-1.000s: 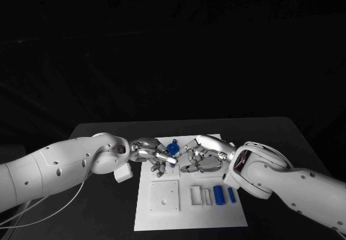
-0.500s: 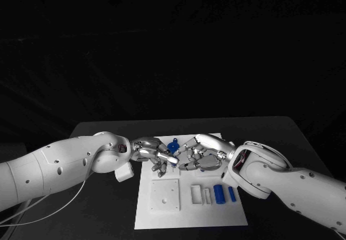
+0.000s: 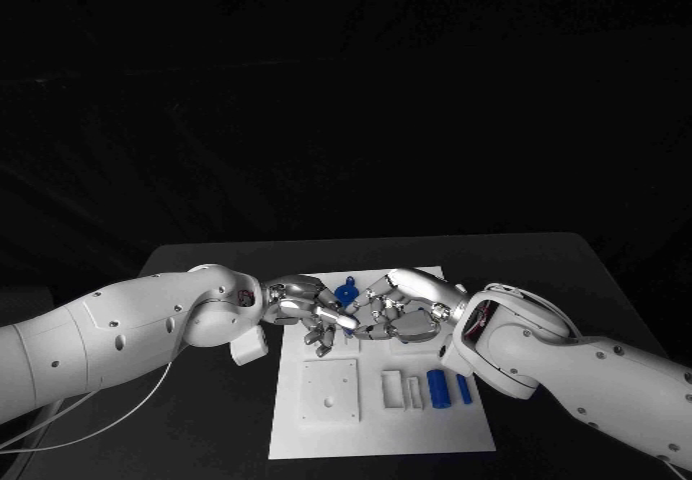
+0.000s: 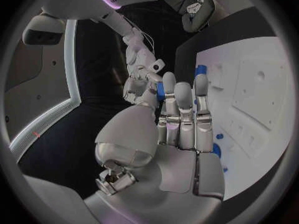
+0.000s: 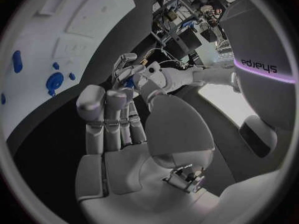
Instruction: Assemble the parts on the task board
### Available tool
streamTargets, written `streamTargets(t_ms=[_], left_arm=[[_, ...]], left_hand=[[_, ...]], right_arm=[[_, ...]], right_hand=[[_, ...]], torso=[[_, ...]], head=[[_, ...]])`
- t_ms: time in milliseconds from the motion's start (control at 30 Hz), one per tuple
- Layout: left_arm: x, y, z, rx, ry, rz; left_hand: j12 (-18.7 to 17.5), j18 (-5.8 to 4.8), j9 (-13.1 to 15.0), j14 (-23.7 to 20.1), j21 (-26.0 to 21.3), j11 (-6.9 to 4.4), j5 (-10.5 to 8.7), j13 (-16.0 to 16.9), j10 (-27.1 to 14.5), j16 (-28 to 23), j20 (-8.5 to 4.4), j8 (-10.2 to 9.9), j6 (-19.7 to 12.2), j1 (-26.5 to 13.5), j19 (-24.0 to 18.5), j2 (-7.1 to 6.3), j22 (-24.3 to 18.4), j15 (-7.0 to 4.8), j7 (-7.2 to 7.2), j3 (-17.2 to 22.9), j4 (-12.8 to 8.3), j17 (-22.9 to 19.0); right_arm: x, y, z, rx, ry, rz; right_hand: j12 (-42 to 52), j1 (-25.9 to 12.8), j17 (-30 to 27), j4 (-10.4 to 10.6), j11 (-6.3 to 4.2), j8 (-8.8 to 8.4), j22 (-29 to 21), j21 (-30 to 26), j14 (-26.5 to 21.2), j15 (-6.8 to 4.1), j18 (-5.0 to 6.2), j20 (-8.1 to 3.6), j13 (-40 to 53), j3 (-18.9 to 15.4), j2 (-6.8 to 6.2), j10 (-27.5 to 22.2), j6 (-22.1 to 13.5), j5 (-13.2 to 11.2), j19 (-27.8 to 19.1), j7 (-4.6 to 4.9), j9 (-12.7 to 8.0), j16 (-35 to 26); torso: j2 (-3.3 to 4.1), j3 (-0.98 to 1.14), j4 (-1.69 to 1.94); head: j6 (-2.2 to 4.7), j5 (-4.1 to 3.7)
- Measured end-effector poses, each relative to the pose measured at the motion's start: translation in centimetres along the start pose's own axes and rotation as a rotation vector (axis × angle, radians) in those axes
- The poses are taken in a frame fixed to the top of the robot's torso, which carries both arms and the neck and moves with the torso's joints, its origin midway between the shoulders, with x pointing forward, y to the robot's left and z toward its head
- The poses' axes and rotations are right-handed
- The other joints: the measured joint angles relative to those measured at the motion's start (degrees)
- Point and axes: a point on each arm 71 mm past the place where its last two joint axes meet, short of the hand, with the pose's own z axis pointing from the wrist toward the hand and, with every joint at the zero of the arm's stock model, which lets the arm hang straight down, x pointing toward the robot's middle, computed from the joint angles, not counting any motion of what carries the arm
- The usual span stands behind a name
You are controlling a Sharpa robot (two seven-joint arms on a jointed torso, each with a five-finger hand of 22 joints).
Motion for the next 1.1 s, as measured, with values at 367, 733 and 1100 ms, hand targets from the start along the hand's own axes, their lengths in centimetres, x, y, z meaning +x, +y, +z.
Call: streamTargets(t_ms=[367,733,1100], left_arm=[[0.21,0.08,0.1,-0.003,0.01,-0.001],[0.31,0.15,0.12,-0.001,0.011,-0.013],[0.24,0.13,0.09,0.014,-0.009,-0.054]], left_hand=[[0.0,0.0,0.1,0.0,0.0,0.0,0.04,0.0,0.0,0.0,0.0,-0.2,0.0,0.2,0.0,0.15,0.0,0.0,0.01,-0.2,-0.2,-0.1],[0.0,0.0,-0.6,0.0,-0.3,0.01,0.03,-0.2,0.0,0.0,0.0,-0.7,0.0,0.2,0.0,0.22,0.0,0.0,0.01,-0.2,-0.2,-0.3],[-0.2,0.0,-0.8,-0.2,-0.3,0.31,0.02,-0.7,-0.1,0.0,0.0,-0.9,0.2,0.5,0.0,0.45,0.0,0.2,0.2,-0.2,-0.2,-0.4]], right_arm=[[0.1,-0.13,0.12,0.002,0.0,-0.006],[0.29,-0.24,0.28,0.003,-0.003,-0.035],[0.14,-0.19,0.38,0.006,-0.03,-0.071]], right_hand=[[0.0,0.0,0.0,-0.2,-0.64,-0.18,0.0,0.0,0.0,-0.34,0.01,-0.42,0.2,0.7,0.0,-0.2,4.1,-1.7,0.0,-1.24,0.2,0.0],[0.0,0.0,0.0,-0.8,-0.94,-0.09,0.0,0.0,0.2,-0.58,0.0,-0.42,0.3,0.1,0.0,-0.1,5.4,-2.1,0.0,-1.56,0.5,0.0],[-0.3,0.2,0.0,-0.2,-1.17,-0.12,0.0,-0.2,0.2,-0.58,0.0,-0.62,0.4,-3.4,0.23,0.1,6.2,-1.2,0.2,-1.95,0.5,-0.2]], torso=[[0.01,0.07,0.01],[0.02,0.07,0.01],[0.02,0.1,-0.03]], head=[[-0.14,0.05],[-0.32,0.03],[-0.3,-0.02]])
